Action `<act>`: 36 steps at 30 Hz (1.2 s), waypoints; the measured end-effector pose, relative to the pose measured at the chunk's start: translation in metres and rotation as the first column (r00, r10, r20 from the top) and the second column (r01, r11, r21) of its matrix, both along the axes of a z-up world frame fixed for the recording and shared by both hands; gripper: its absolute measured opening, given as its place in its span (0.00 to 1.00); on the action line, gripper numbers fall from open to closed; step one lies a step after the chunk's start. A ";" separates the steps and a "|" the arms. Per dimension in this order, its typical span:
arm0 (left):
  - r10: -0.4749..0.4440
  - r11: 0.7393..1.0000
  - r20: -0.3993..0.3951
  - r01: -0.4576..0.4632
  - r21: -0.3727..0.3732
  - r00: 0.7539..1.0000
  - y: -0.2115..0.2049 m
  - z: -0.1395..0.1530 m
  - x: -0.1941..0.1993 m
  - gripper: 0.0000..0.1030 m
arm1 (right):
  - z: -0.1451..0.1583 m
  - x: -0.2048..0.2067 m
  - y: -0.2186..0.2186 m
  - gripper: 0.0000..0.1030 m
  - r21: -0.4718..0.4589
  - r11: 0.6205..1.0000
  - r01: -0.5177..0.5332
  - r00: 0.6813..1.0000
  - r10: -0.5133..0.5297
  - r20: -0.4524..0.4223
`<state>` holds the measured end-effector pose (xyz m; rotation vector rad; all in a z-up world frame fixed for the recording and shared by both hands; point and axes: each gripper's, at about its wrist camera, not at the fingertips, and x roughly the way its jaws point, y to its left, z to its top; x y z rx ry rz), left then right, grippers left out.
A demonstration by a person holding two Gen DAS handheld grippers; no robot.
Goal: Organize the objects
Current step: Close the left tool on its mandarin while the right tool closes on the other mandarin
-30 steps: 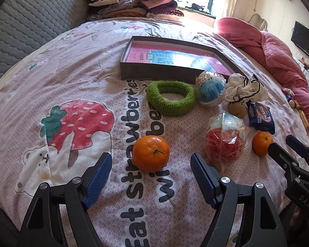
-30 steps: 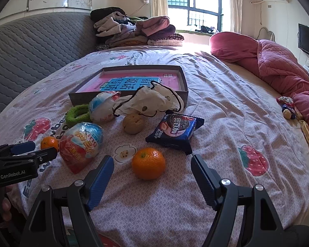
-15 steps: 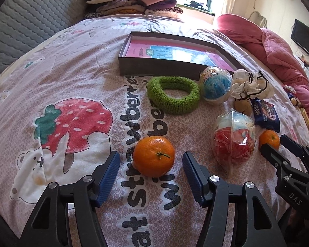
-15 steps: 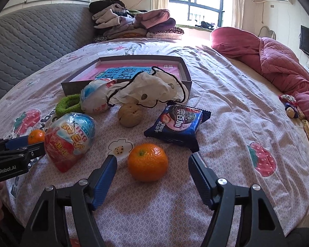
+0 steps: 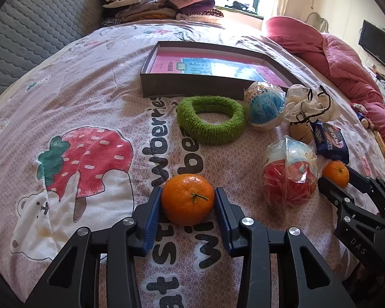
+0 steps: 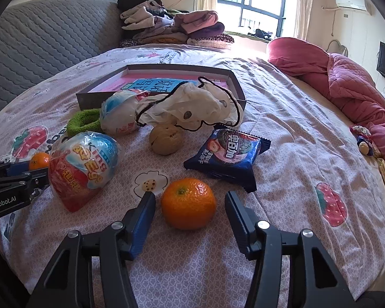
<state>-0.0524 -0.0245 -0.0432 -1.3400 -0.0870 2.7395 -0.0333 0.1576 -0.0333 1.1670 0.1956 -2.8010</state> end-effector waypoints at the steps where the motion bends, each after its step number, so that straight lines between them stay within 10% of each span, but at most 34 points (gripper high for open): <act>1: -0.002 1.000 -0.002 0.002 -0.001 1.000 0.000 0.000 0.000 0.39 | -0.001 -0.001 0.000 0.49 0.002 1.000 -0.003 1.000 0.003 0.002; 36: -0.039 0.999 -0.094 0.039 -0.006 0.995 0.006 0.028 0.019 0.38 | 0.022 0.009 0.012 0.41 -0.093 0.996 -0.016 0.997 0.010 -0.071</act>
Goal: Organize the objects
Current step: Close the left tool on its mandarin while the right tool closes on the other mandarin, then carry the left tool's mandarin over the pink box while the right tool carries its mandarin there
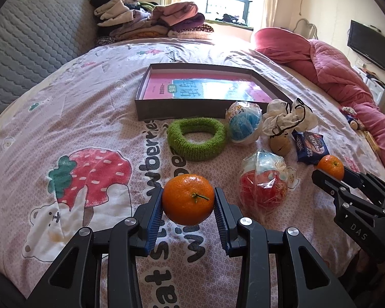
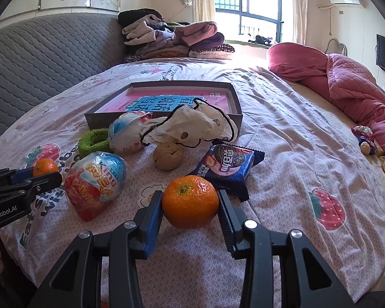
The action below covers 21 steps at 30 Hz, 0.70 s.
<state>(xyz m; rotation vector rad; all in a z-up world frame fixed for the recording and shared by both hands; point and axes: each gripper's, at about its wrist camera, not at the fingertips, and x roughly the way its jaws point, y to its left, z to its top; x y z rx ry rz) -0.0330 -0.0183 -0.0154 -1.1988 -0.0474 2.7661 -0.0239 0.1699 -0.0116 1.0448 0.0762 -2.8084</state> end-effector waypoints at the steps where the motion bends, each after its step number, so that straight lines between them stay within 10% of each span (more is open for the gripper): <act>1: -0.001 1.000 -0.003 0.001 0.000 1.000 0.001 0.001 0.000 0.38 | 0.002 0.000 0.000 0.41 -0.005 1.000 -0.003 1.000 0.003 -0.005; 21: -0.043 0.999 -0.011 0.043 -0.009 0.999 0.022 0.024 -0.032 0.38 | 0.028 -0.011 -0.005 0.41 -0.044 0.997 -0.057 0.997 0.055 -0.054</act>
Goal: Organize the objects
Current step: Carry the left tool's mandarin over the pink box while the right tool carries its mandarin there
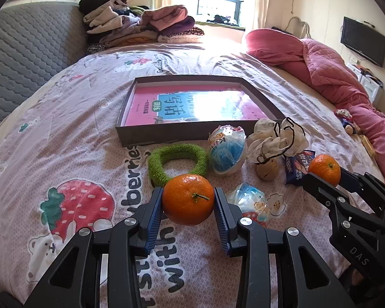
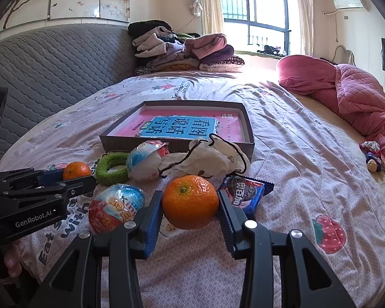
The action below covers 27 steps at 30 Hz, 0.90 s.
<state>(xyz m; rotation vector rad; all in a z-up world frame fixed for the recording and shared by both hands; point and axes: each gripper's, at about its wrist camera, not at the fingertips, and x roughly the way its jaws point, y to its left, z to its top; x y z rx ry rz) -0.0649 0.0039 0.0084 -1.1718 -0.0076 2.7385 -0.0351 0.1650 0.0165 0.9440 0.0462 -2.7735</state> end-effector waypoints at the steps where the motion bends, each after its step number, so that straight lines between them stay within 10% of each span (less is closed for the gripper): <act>1: -0.003 1.000 0.000 0.003 -0.004 1.000 0.001 0.001 -0.003 0.38 | 0.002 -0.002 0.000 0.41 -0.002 1.000 -0.001 1.000 0.001 -0.003; 27: 0.026 0.999 -0.062 -0.027 -0.019 0.998 -0.015 0.037 -0.062 0.38 | 0.036 -0.056 -0.013 0.41 0.017 0.999 -0.040 0.994 0.041 -0.098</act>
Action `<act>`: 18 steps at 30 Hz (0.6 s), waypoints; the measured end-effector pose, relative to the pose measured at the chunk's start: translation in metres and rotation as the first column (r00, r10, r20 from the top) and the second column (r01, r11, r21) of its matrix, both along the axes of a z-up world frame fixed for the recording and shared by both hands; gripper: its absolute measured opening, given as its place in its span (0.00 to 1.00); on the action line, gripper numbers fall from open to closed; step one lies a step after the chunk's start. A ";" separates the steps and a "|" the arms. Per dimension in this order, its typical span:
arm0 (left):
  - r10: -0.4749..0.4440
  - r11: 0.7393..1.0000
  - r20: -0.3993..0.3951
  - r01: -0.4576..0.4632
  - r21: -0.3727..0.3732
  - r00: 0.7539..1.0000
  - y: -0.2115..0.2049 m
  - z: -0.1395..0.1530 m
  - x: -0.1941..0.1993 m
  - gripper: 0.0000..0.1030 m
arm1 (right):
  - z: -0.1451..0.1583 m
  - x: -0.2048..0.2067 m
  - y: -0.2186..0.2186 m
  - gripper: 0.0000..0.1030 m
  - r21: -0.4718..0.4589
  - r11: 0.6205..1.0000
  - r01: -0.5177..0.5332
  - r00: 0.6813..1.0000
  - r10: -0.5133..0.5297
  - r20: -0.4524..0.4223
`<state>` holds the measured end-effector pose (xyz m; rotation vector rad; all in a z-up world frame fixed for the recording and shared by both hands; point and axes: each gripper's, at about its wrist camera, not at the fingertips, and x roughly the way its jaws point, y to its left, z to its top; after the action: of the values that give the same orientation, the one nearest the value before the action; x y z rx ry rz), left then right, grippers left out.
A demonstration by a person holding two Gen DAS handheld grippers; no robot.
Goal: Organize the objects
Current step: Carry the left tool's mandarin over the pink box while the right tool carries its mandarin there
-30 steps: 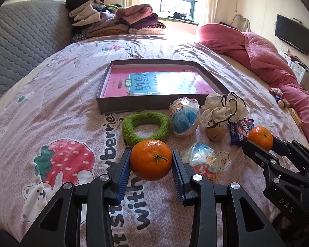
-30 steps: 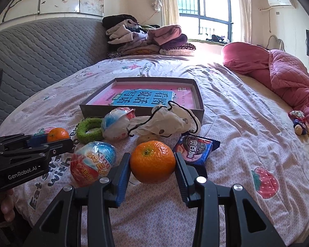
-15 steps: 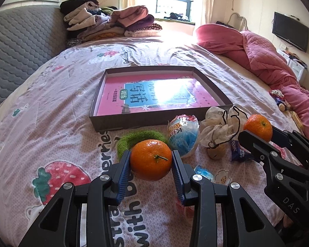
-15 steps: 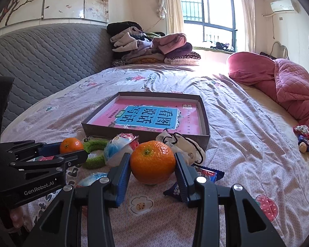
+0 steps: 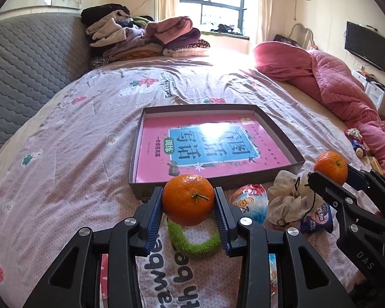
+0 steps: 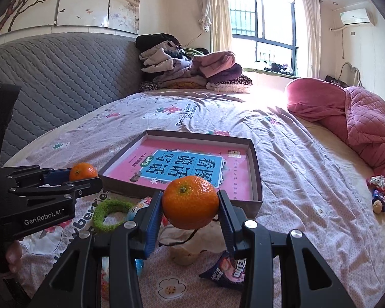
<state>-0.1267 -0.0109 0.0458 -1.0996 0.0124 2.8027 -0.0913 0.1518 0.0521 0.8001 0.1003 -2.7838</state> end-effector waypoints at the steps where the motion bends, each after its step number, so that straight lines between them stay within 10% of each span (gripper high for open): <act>1: 0.001 1.000 -0.001 -0.001 0.000 1.000 -0.001 0.002 -0.004 0.38 | 0.002 -0.002 0.000 0.41 0.001 1.000 0.000 1.000 0.000 -0.005; 18: -0.017 0.998 -0.030 0.015 -0.056 0.999 0.006 0.013 -0.071 0.38 | 0.029 -0.054 -0.001 0.41 0.035 0.999 -0.009 0.999 0.011 -0.053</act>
<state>-0.1981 -0.0052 0.0591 -1.0635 0.1028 2.8210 -0.1453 0.1508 0.0810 0.7311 0.1624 -2.8019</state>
